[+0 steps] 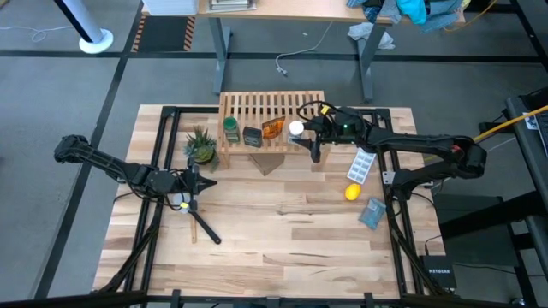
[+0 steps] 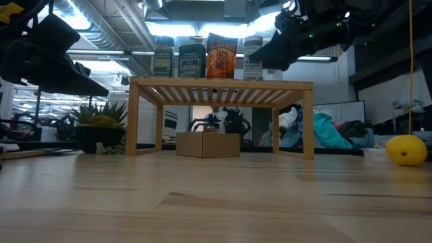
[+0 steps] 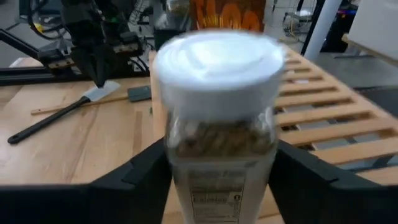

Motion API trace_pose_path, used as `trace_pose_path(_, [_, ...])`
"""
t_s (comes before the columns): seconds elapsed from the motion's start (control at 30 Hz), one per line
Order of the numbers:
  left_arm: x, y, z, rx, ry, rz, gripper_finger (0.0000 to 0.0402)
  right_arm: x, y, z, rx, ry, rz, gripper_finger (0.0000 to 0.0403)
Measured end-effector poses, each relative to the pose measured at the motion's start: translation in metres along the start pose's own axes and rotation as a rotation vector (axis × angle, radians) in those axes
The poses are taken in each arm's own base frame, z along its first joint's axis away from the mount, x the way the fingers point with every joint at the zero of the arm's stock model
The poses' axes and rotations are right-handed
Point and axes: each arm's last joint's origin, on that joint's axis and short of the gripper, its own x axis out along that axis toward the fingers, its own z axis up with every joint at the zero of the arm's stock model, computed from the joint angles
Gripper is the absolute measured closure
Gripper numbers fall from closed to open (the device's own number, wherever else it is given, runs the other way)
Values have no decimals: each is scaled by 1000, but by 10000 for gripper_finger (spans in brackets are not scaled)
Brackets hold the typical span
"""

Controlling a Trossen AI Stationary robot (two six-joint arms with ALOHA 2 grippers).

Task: Shelf spices
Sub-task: Put the white seasoning bottle on the shelf, then return to Home Position

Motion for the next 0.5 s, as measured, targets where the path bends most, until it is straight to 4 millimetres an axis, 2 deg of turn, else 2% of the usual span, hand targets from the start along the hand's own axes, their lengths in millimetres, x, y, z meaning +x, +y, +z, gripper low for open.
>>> trace_pose_path(0.23, [0, 0, 0, -2, 0, -4, 400, 2, -1, -2, 3, 0, -6, 107])
trace_pose_path(0.5, [0, 0, 0, -2, 0, -4, 400, 2, -1, 7, -18, -83, -16, 97])
